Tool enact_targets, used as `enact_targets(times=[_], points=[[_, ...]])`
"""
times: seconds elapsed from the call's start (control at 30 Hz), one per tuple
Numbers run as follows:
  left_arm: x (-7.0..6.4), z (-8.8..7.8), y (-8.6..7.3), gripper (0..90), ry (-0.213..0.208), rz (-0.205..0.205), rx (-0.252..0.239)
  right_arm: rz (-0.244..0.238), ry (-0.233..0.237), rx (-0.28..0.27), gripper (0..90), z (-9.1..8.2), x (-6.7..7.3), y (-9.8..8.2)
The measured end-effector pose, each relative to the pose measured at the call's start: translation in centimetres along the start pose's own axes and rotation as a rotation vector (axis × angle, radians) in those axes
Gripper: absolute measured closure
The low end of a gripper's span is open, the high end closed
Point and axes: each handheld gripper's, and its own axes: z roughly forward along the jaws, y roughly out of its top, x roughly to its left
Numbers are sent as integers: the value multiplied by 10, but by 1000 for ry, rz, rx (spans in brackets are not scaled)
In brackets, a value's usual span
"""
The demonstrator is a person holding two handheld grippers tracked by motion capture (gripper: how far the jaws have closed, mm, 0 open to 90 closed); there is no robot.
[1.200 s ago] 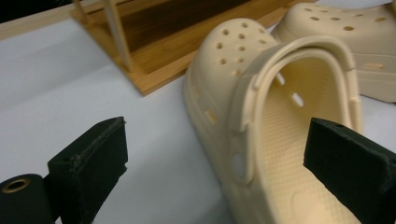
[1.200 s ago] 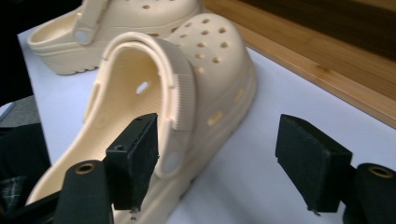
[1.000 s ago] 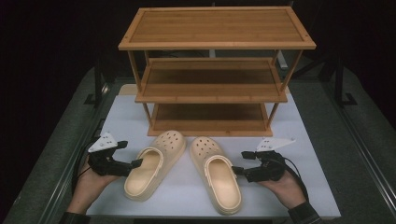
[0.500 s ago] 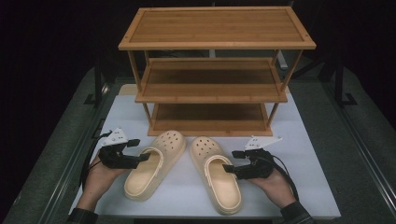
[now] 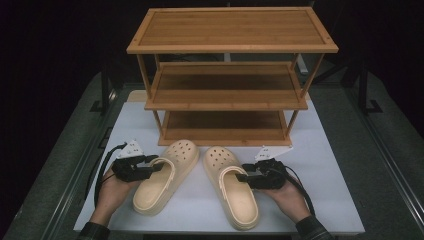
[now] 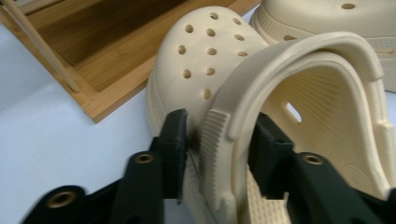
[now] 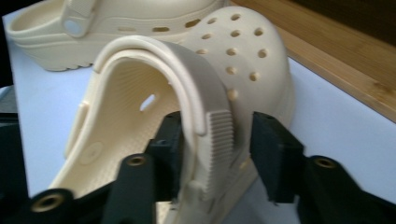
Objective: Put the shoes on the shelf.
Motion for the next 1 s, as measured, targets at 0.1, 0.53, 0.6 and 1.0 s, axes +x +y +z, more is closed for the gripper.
enact_targets(times=[0.1,0.53,0.6,1.0], points=[[-1,-1,0,667,13,8,3,-9,-13,2,628,-1,1,1],[-7,-3,5,758,72,14,11,-50,-99,-3,753,-10,2,3],[-9,-5,7,760,59,5,-2,-36,-100,-18,762,-16,-3,4],[-18,-2,25,760,60,18,-32,-8,-165,-63,763,-41,-23,9]])
